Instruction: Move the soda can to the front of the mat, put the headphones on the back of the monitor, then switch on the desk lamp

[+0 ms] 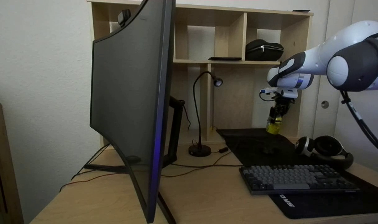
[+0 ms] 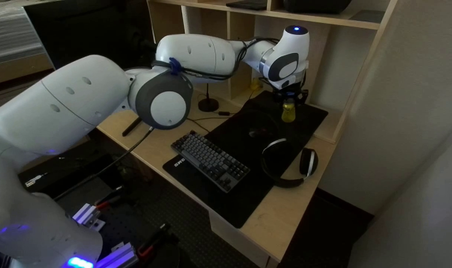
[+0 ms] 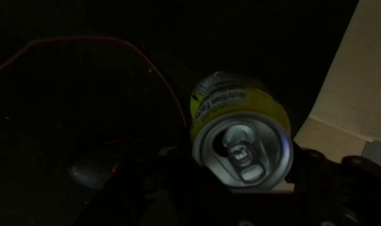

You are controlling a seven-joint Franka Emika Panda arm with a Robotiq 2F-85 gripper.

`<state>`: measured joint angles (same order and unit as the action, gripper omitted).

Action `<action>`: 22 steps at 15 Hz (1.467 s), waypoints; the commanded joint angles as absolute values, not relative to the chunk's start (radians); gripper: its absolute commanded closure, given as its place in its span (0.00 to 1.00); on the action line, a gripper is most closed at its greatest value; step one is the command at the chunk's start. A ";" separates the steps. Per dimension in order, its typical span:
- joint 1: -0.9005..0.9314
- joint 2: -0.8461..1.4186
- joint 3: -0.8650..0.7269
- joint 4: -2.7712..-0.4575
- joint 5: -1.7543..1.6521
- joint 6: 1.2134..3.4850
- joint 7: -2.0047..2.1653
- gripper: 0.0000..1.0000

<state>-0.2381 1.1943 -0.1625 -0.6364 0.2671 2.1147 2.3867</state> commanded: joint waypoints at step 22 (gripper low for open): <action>-0.152 1.324 -0.362 -0.566 0.476 2.493 2.604 0.62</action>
<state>-0.1705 1.3102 -0.3212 -0.5487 0.4445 2.4312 2.6037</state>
